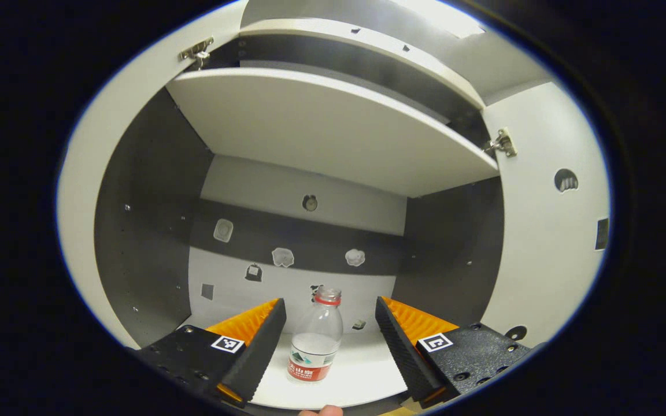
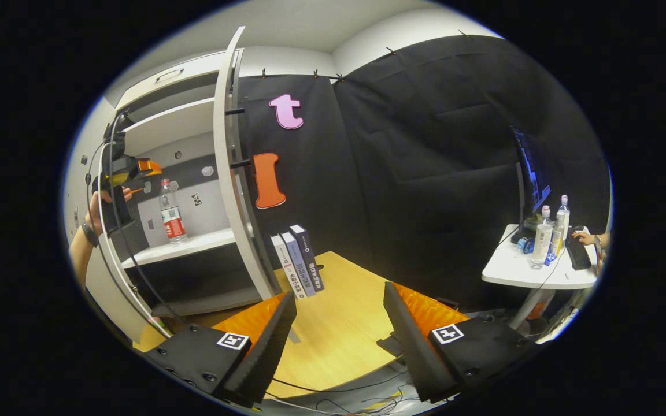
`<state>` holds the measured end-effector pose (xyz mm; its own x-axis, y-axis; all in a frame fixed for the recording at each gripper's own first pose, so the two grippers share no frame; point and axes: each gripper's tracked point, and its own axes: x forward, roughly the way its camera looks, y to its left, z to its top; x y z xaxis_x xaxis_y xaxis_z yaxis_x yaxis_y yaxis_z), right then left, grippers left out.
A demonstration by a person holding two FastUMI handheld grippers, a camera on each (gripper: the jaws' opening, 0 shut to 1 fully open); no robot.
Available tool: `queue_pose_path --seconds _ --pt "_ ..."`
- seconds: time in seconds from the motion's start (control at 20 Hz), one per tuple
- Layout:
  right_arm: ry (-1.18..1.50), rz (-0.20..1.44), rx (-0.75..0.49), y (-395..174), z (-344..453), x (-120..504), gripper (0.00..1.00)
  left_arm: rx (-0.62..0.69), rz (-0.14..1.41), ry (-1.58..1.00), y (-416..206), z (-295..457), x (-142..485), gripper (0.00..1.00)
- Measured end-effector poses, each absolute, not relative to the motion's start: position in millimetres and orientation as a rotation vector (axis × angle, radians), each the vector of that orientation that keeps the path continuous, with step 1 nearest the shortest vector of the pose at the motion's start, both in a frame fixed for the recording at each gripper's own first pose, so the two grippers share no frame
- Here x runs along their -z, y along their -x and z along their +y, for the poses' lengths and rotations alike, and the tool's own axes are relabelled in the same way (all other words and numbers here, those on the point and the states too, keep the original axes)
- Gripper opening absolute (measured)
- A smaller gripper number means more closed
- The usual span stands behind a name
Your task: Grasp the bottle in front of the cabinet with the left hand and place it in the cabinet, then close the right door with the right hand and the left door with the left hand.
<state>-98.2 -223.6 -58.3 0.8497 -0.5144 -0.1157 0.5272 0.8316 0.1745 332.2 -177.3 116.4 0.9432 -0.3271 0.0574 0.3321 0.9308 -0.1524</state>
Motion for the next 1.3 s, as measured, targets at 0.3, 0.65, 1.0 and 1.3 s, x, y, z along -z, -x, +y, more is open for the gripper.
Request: queue_pose_path --seconds 0.3,0.65,1.0,1.3 --pt "-0.186 0.044 0.446 76.2 -199.4 46.4 0.99 0.333 -0.09 0.199 -247.6 -145.0 -155.0 0.94" --pt "-0.149 0.048 0.309 52.2 -163.6 47.1 0.98 0.21 -0.119 0.134 -154.3 -87.9 -132.8 0.94" --pt "-0.13 0.018 0.136 18.6 -108.4 36.1 0.98 0.034 -0.107 0.047 -76.8 -19.9 -83.0 0.94" --pt "-0.083 0.037 0.005 1.1 -57.4 36.0 0.99 -0.064 -0.08 0.057 -32.9 19.4 -39.9 0.95"
